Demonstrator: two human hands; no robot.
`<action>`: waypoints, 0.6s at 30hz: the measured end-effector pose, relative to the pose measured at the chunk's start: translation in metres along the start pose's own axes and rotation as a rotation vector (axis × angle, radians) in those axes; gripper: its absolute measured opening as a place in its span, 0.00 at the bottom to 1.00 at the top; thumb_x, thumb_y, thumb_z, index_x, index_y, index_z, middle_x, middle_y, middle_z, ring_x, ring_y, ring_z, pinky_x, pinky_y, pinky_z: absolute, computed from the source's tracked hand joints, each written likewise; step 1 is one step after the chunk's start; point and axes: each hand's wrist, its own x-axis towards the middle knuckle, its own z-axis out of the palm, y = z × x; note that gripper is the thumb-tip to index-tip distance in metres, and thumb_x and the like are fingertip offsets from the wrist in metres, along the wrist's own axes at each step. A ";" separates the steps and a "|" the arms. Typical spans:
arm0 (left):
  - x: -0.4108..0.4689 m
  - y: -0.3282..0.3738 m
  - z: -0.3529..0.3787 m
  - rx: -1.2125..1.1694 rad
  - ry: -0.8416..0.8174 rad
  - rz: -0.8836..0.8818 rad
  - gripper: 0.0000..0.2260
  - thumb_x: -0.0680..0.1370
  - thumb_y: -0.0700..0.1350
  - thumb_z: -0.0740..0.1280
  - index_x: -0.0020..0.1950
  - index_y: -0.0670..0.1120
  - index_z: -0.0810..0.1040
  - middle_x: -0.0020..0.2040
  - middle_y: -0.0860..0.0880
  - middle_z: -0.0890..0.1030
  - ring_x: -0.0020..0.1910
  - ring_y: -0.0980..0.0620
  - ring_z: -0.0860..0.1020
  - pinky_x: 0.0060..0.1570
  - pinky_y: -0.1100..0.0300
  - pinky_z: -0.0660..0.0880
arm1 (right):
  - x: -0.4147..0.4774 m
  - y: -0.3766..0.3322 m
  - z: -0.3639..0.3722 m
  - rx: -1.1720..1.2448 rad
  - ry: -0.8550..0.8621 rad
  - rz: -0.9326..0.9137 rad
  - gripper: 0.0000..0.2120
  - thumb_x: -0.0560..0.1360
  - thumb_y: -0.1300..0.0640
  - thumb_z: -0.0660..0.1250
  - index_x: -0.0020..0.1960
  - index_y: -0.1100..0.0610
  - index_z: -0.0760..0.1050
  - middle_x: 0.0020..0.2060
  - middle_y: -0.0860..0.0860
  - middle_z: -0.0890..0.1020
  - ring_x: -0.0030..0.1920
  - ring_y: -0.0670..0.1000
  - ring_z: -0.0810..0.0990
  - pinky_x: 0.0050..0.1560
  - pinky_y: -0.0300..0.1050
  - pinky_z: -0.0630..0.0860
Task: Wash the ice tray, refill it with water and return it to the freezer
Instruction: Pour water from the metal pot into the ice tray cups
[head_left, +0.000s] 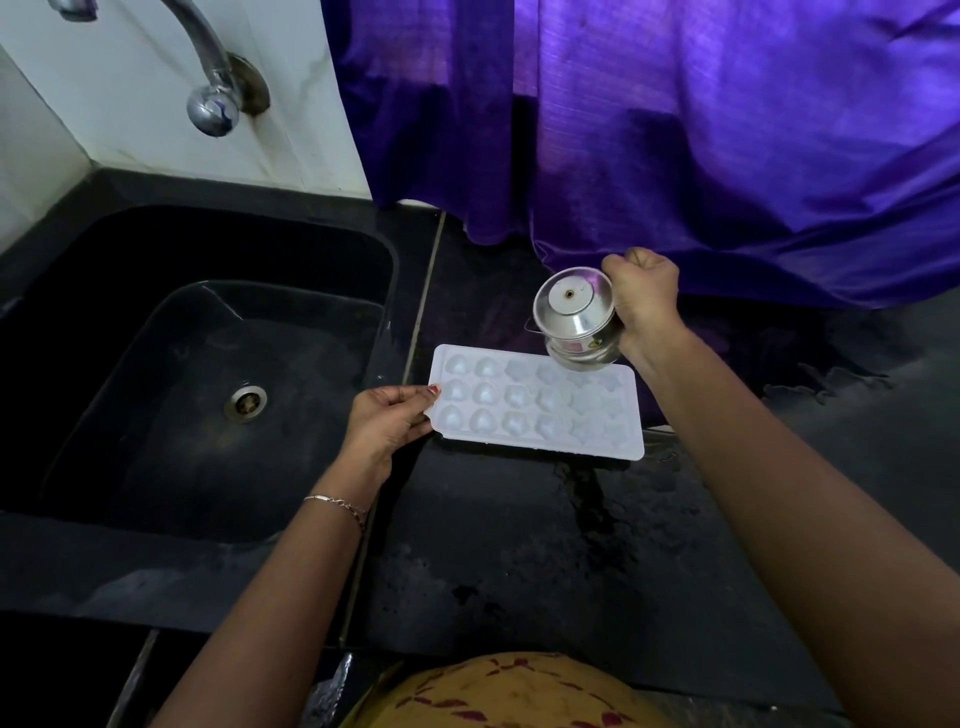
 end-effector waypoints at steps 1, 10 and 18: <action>0.000 0.000 0.001 -0.003 0.001 -0.002 0.04 0.74 0.40 0.72 0.44 0.39 0.82 0.40 0.44 0.84 0.35 0.54 0.82 0.34 0.65 0.78 | -0.001 0.000 0.002 0.009 -0.001 0.014 0.19 0.72 0.68 0.63 0.29 0.53 0.60 0.24 0.47 0.64 0.24 0.43 0.63 0.28 0.39 0.65; -0.001 0.001 0.001 -0.008 -0.002 -0.002 0.05 0.74 0.40 0.73 0.44 0.38 0.82 0.40 0.44 0.84 0.34 0.55 0.82 0.35 0.65 0.79 | -0.004 0.006 0.021 -0.147 -0.072 -0.141 0.20 0.69 0.68 0.64 0.28 0.52 0.58 0.24 0.47 0.62 0.26 0.45 0.61 0.29 0.41 0.64; 0.001 0.000 0.000 -0.016 -0.009 0.001 0.06 0.74 0.40 0.73 0.45 0.37 0.82 0.43 0.41 0.84 0.37 0.53 0.83 0.36 0.64 0.79 | -0.005 0.005 0.028 -0.227 -0.096 -0.231 0.21 0.69 0.67 0.64 0.27 0.52 0.57 0.21 0.42 0.59 0.25 0.44 0.58 0.29 0.38 0.63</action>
